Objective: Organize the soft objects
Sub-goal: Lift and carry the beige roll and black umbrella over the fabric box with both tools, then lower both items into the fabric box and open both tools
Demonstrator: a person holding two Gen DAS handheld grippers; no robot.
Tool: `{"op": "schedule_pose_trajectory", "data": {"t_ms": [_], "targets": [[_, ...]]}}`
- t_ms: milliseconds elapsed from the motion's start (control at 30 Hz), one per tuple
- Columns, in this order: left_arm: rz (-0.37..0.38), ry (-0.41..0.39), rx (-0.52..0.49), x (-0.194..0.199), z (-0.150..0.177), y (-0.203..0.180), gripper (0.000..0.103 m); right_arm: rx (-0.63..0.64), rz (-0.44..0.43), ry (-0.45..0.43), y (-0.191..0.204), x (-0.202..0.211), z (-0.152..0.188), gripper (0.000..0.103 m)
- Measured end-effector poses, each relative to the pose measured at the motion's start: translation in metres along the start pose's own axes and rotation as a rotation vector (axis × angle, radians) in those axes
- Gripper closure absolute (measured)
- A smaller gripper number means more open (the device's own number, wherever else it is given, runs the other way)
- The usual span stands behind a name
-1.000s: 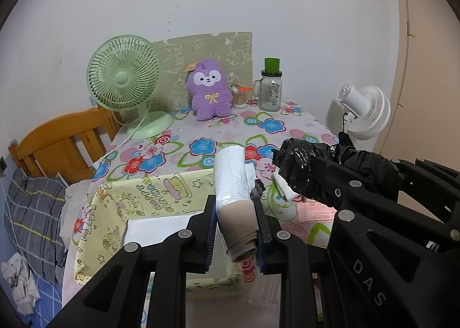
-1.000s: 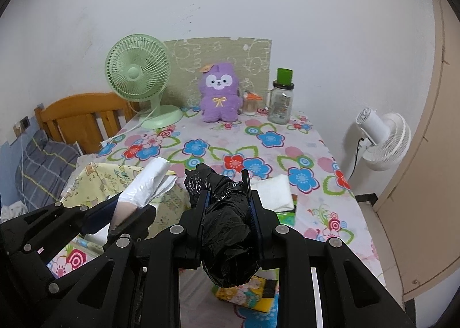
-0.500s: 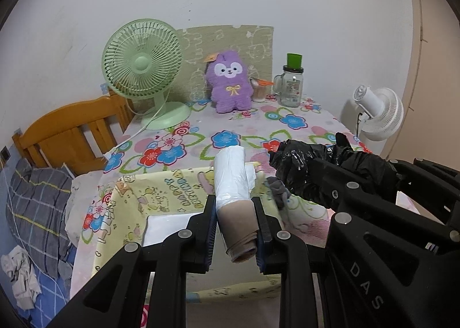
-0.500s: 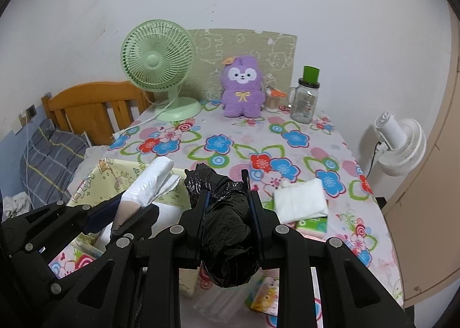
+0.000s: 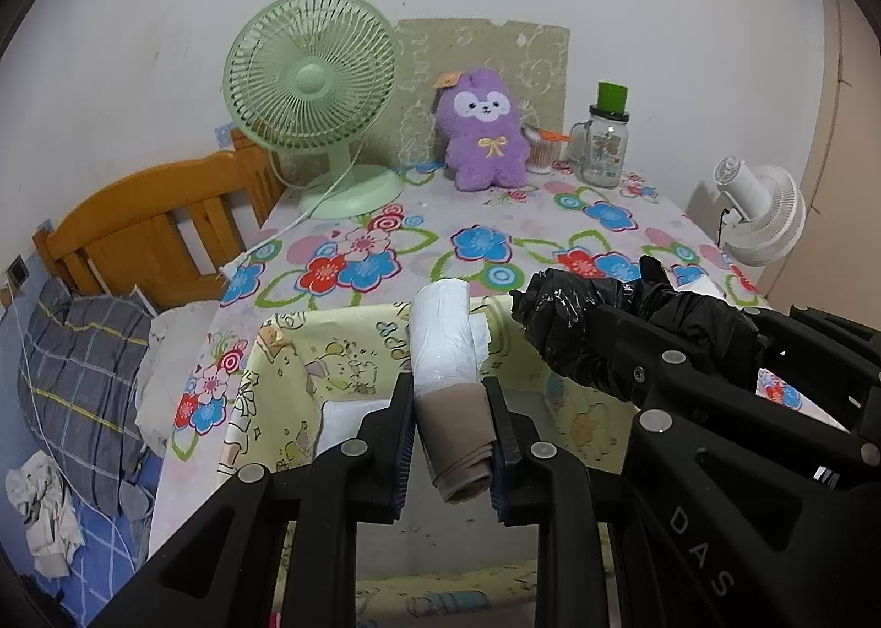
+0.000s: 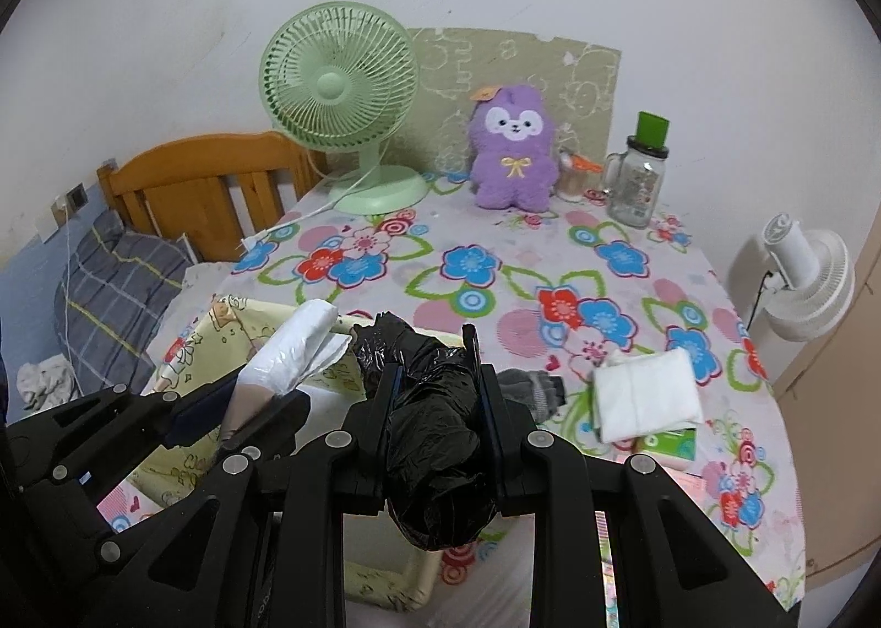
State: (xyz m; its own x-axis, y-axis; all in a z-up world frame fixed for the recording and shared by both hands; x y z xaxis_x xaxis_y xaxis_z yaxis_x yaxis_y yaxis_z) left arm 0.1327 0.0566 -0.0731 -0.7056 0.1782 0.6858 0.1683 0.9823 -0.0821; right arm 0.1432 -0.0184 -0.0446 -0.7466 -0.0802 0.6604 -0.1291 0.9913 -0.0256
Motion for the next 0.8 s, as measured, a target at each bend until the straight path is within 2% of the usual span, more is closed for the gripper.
{"op": "schedule_pose_trajectory", "data": {"t_ms": [333,433,533,633,667,700,767,800], "targets": [[-0.017,0.046,0.025,-0.017,0.003,0.021,0.080,0.004,-0.028,0.032,0.019,-0.025,-0.002,0.073],[-0.025,0.062,0.038,-0.022,0.005,0.027,0.072,0.014,-0.033,0.033,0.024,-0.029,-0.002,0.072],[-0.038,0.072,0.046,-0.026,0.007,0.032,0.063,0.021,-0.036,0.039,0.029,-0.035,-0.002,0.065],[-0.031,0.088,0.055,-0.031,0.010,0.034,0.054,0.035,-0.018,0.042,0.031,-0.040,-0.002,0.044],[-0.030,0.092,0.057,-0.031,0.011,0.035,0.044,0.040,-0.004,0.038,0.031,-0.042,-0.003,0.032],[-0.030,0.094,0.056,-0.032,0.012,0.035,0.038,0.044,0.010,0.028,0.030,-0.042,-0.003,0.026],[-0.031,0.093,0.053,-0.032,0.012,0.034,0.036,0.050,0.031,0.001,0.029,-0.039,-0.005,0.018],[-0.031,0.094,0.051,-0.031,0.013,0.034,0.030,0.056,0.040,-0.005,0.028,-0.039,-0.005,0.014]]}}
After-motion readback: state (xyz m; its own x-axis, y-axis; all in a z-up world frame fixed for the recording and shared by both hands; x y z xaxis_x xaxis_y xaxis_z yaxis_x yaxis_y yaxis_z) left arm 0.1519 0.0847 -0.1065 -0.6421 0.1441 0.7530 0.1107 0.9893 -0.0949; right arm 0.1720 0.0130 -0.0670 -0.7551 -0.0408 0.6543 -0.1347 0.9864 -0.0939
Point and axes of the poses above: each gripper's, at about its wrist camera, not at the fingertips, and x roughly against the way its jaws point, y to its left, z to its underside, the point moved 5 cm from there along -x, roughly the way its jaws point, and after that the axes turned 9 degrees about z, right-handed, at the moved point
